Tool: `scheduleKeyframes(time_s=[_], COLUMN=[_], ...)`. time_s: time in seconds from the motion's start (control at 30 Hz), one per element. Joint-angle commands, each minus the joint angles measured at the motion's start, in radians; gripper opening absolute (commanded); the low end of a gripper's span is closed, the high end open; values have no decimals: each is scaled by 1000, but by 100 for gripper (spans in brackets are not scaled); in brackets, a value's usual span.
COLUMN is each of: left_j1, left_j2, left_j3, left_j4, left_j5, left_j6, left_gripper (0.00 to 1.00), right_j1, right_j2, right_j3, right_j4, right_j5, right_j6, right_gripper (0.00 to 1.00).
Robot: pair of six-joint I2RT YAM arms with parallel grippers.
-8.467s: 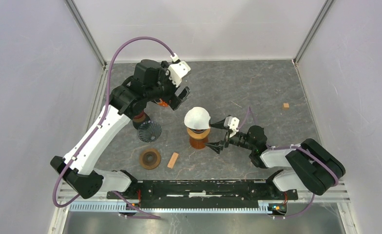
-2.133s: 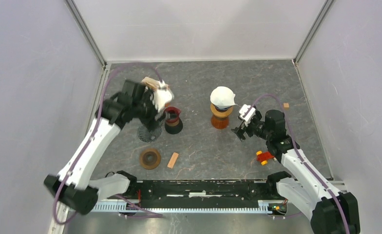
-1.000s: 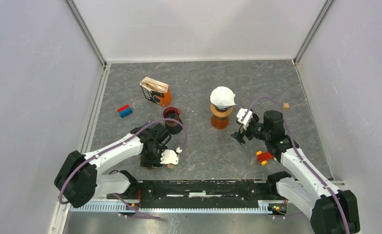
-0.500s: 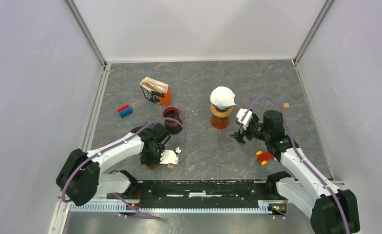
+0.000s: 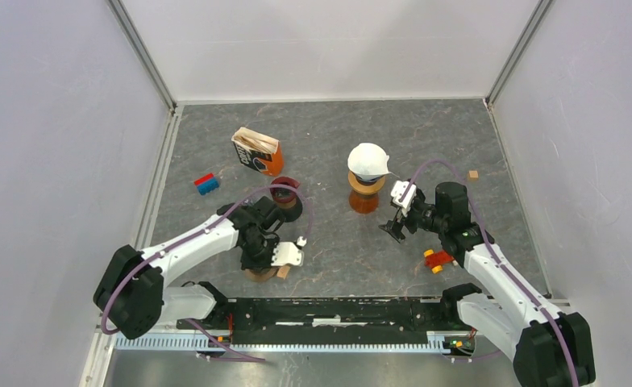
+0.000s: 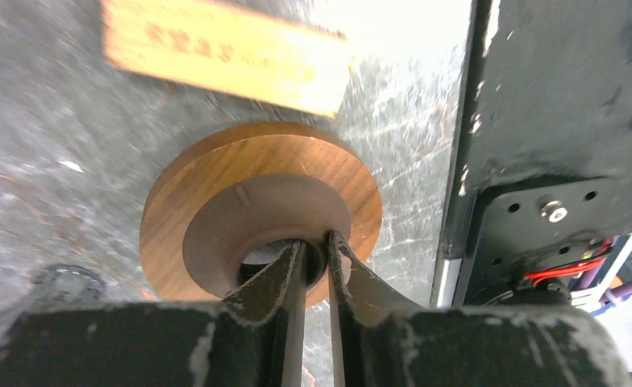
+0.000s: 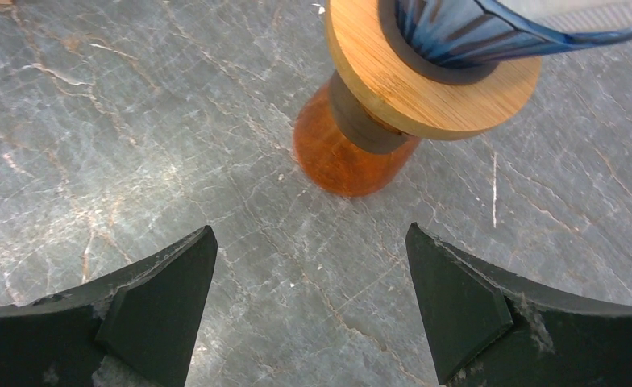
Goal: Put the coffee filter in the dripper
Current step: Pick up the dripper holder from the center of the board.
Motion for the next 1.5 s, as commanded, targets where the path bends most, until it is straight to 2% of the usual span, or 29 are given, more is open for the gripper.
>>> scheduleKeyframes(time_s=[0.0,0.1,0.23,0.37,0.6,0.83,0.97,1.1,1.3,1.47], left_j1=[-4,-7,-6,-4,-3,-3,-5,-7,-11,-14], left_j2=[-31,-33,-29,-3,149,249,275,279,284,296], left_j3=[128,203,279,371,637,813,848,841,822,816], left_j4=[-29,-68,-84,-78,-94,-129,-128,-129,-132,-132], left_j5=[206,284,334,422,618,714,743,730,722,720], left_j6=[-49,-67,-92,-159,-319,-429,-463,-476,-482,-480], left_gripper=[2,2,2,2,2,2,2,2,2,2], right_j1=[-5,-1,24,112,303,460,540,616,696,750], right_j2=[-8,1,35,51,-2,-28,-31,-20,17,72], right_j3=[79,112,194,282,331,385,390,402,458,500], right_j4=[-25,-43,-74,-133,-220,-328,-312,-305,-342,-372], right_j5=[-138,-213,-240,-231,-125,104,222,333,400,412], right_j6=[-34,-33,-27,-77,-230,-407,-465,-507,-540,-557], right_gripper=[94,94,93,93,92,90,81,80,77,63])
